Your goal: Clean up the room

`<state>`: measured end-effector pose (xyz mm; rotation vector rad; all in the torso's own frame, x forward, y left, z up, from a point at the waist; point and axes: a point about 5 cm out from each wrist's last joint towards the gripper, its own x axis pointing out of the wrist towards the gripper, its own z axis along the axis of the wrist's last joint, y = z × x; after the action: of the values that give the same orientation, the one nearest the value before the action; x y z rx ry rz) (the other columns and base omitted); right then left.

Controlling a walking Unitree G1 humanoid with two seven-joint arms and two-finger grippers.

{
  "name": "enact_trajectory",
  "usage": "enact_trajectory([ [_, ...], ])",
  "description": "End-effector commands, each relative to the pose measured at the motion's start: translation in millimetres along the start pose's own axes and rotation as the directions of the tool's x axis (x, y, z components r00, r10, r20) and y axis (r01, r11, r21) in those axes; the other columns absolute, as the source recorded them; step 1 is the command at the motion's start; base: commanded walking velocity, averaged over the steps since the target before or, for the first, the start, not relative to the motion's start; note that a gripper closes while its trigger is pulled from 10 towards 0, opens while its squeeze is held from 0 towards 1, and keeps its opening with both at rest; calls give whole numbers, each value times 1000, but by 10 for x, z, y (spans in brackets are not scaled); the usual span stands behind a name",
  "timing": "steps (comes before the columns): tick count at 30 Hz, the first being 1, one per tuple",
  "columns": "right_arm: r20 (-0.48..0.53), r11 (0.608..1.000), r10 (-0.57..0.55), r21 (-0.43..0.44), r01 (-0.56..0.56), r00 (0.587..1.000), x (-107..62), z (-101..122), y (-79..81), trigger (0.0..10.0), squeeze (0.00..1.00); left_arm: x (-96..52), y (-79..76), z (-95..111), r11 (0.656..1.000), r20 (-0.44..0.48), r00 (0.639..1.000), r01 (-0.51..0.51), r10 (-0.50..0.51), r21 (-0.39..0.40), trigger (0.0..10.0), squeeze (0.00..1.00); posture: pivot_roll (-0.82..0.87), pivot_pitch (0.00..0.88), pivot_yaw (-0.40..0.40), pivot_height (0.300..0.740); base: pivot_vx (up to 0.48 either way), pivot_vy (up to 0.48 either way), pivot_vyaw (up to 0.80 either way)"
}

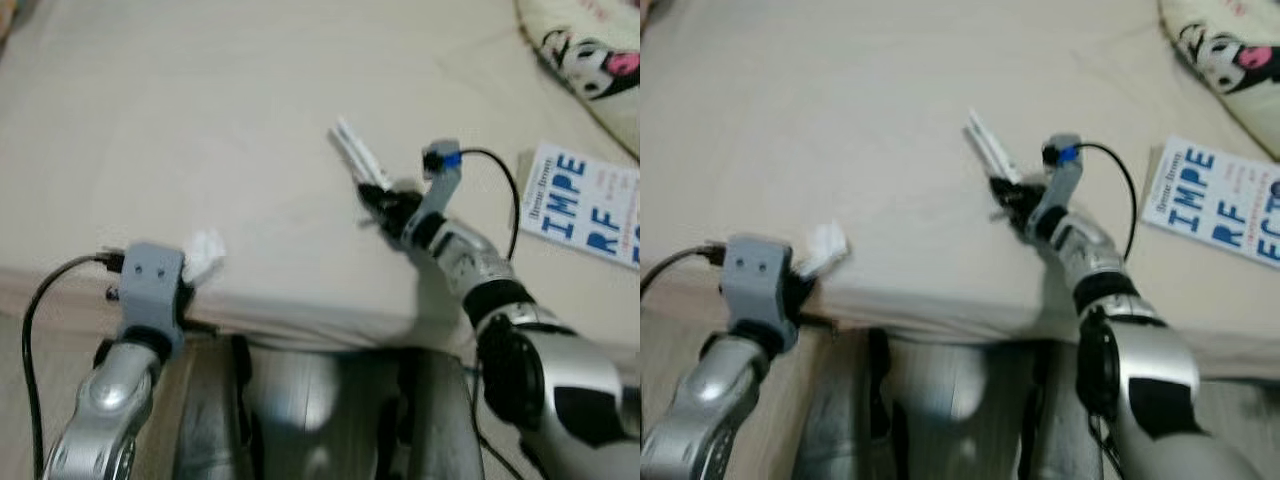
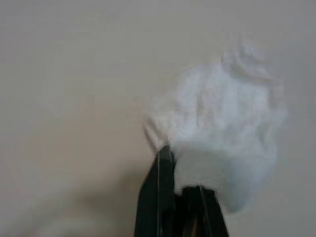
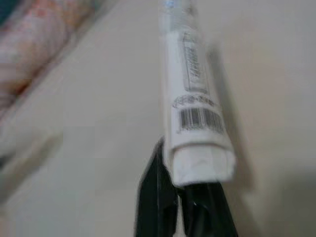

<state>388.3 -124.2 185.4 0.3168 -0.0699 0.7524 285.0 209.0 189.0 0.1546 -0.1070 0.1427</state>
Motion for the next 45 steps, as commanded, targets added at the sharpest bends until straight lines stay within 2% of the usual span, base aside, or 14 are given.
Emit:
enact_trajectory([
  [1, 5, 996, 84, 15, -84, 996, -38, -165, 192, 0, 0, 80, 137, -137, 996, -39, 996, -87, 86, -26, 10000, 0, 190, 258, -15, 489, 0, 0, 0],
  [2, 5, 996, 84, 15, -84, 996, -38, -165, 192, 0, 0, 80, 137, -137, 996, -39, 996, -87, 86, -26, 10000, 0, 190, 258, -15, 489, 0, 0, 0],
  [5, 67, 987, 124, 96, -130, 990, -138, -324, 495, 0, 0, 311, 110, -144, 994, -24, 996, -93, 91, -65, 10000, 0, 140, 177, -18, 489, 0, 0, 0],
  [8, 109, 981, 92, 158, -108, 990, -204, -435, 584, 0, 0, 434, -17, -176, 994, -20, 997, -75, 74, -79, 10000, 0, 117, 108, -28, 504, 0, 0, 0],
  [15, 12, 980, -71, 185, 68, 997, -360, -708, 351, 0, 0, 537, -164, -491, 990, -128, 989, -91, 77, -110, 10000, 0, 94, 0, -38, 532, -58, 0, 0],
  [20, -94, 971, -164, 159, 177, 982, -555, -881, 221, 0, 0, 490, -264, -749, 993, -205, 978, -48, 26, -104, 10000, 0, 93, 0, -46, 546, -465, 0, 0],
  [21, -159, 959, -218, 147, 241, 963, -684, -1018, 162, 0, 0, 403, -355, -952, 995, -258, 966, -1, -26, -103, 10000, 0, 93, 0, -46, 556, 0, 0, 0],
  [24, -239, 944, -277, 113, 310, 931, -813, -1194, 89, 0, 0, 265, -441, -1235, 996, -348, 936, 28, -56, -87, 10000, 0, 83, 0, -45, 570, 0, 0, 0],
  [32, -340, 904, -365, 94, 417, 867, -1048, -1453, -6, 0, 0, -76, -486, -1712, 995, -527, 844, 92, -97, -36, 10000, 0, 63, 0, -35, 604, 0, 0, 0],
  [36, -467, 829, -463, 73, 555, 753, -1459, -1730, -83, 0, 0, -666, -398, -2218, 986, -751, 655, 164, -82, 35, 10000, 0, 53, 0, -33, 623, 0, 0, 0],
  [37, -467, 829, -463, 73, 555, 753, -1459, -1730, -83, 0, 0, -666, -398, -2218, 986, -751, 655, 164, -82, 35, 10000, 0, 53, 0, -33, 623, 0, 0, 0],
  [41, -551, 774, -501, 59, 630, 667, -1739, -1907, -72, 0, 0, -1128, -314, -2474, 979, -859, 508, 199, -65, 44, 10000, 0, 44, 0, -34, 643, 0, 0, 0],
  [42, -551, 774, -501, 59, 630, 667, -1739, -1907, -72, 0, 0, -1128, -314, -2474, 979, -859, 508, 199, -65, 44, 10000, 0, 44, 0, -34, 643, 0, 0, 0],
  [45, -586, 749, -515, 45, 660, 625, -1871, -1995, -50, 0, 0, -1388, -247, -2582, 976, -898, 435, 215, -60, 39, 10000, 0, 30, 0, -28, 657, 0, 0, 0],
])
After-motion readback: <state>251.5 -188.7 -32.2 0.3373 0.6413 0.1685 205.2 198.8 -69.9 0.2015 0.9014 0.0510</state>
